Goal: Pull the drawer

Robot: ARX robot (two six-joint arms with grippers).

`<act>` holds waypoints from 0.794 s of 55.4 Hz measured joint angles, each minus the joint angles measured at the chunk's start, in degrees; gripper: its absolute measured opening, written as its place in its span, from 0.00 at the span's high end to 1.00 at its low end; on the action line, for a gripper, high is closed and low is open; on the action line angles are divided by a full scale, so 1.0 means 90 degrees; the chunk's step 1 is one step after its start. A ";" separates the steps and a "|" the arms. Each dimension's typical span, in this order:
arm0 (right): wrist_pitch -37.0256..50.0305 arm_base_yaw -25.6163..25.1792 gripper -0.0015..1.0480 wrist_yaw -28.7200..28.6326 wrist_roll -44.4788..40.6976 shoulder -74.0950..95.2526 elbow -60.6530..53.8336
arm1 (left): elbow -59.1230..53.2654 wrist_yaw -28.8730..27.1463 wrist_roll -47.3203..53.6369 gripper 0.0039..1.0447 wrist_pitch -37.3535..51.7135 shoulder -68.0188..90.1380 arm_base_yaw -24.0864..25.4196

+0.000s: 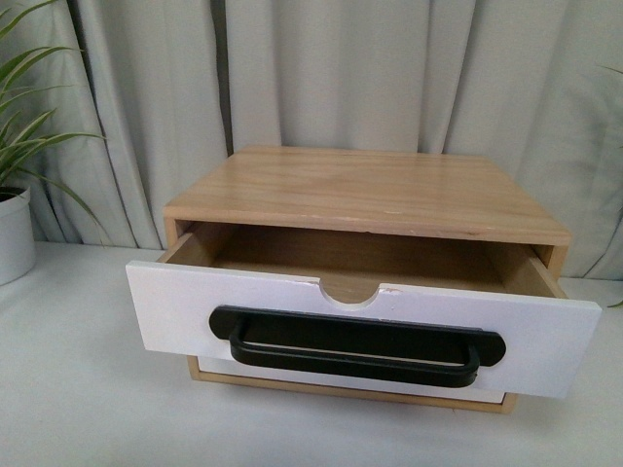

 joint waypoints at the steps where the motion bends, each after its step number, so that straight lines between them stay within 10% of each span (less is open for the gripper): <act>1: -0.0075 0.0070 0.11 0.0270 0.0121 -0.0049 0.0000 | 0.0002 -0.0121 -0.0051 0.06 -0.0024 -0.0002 -0.0041; 10: -0.0474 0.1241 0.39 0.3424 0.1086 -0.0539 -0.0272 | -0.0153 -0.1542 -0.1353 0.35 -0.0578 -0.0294 -0.0066; 29: -0.0629 0.1375 0.99 0.3606 0.1297 -0.1192 -0.0767 | -0.0602 -0.0454 -0.1744 0.97 -0.0838 -0.1059 0.1078; 44: -0.0838 0.1375 0.99 0.3611 0.1331 -0.1600 -0.0967 | -0.0782 -0.0398 -0.1768 0.96 -0.1073 -0.1474 0.1098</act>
